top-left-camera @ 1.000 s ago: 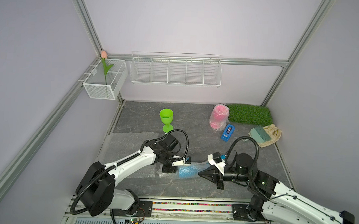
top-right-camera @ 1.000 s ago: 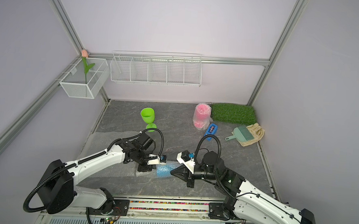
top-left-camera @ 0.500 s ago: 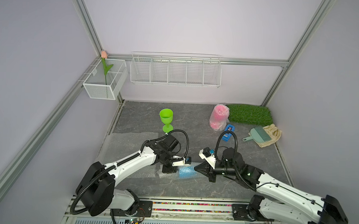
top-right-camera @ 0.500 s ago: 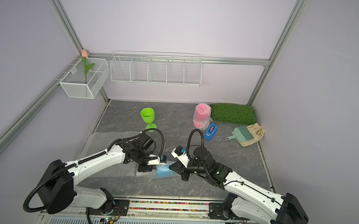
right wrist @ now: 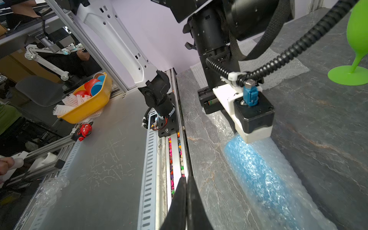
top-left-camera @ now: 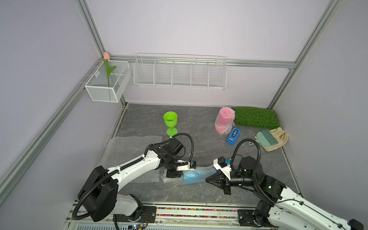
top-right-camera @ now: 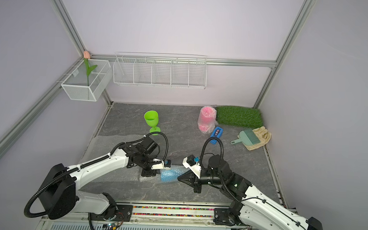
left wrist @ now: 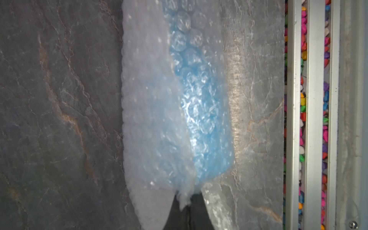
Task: Wrap wine glasses in bubble wrap
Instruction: Stick the tape on the bubble wrap.
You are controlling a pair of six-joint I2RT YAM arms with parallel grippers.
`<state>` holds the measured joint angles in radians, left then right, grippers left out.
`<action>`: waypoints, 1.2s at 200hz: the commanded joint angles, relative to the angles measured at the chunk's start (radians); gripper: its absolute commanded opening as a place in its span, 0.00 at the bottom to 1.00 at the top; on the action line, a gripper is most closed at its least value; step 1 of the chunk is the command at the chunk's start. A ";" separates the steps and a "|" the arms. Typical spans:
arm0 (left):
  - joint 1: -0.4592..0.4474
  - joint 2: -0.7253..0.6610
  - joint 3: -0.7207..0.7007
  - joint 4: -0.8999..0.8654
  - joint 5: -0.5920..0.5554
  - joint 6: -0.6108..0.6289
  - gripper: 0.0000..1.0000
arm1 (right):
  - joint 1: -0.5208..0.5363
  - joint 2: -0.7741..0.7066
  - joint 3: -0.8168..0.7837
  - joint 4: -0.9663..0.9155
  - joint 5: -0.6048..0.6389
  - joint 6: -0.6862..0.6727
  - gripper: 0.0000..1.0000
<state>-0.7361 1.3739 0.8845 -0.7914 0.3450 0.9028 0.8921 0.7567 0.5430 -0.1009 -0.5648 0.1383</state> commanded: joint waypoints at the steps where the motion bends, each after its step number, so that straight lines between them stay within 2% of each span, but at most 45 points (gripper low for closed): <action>1: -0.008 0.010 -0.001 -0.014 0.019 0.017 0.03 | 0.004 0.019 -0.026 0.005 0.028 0.002 0.07; 44: -0.013 0.017 -0.001 -0.014 0.022 0.017 0.03 | -0.014 0.186 0.003 0.144 0.079 -0.047 0.07; 86: -0.016 0.030 -0.001 -0.015 0.021 0.018 0.03 | -0.124 0.382 0.055 0.323 0.055 -0.070 0.07; 151: -0.041 0.024 -0.016 -0.011 -0.007 0.009 0.02 | -0.198 0.606 0.181 0.317 -0.019 -0.134 0.07; 189: -0.051 0.020 -0.025 -0.005 -0.019 -0.001 0.02 | -0.204 0.654 0.211 0.236 -0.028 -0.157 0.07; 240: -0.058 0.019 -0.026 -0.004 -0.023 -0.005 0.02 | -0.206 0.590 0.149 0.225 0.003 -0.135 0.07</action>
<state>-0.7818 1.3823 0.8787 -0.7864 0.3355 0.8955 0.6933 1.3952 0.7261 0.1463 -0.5648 0.0143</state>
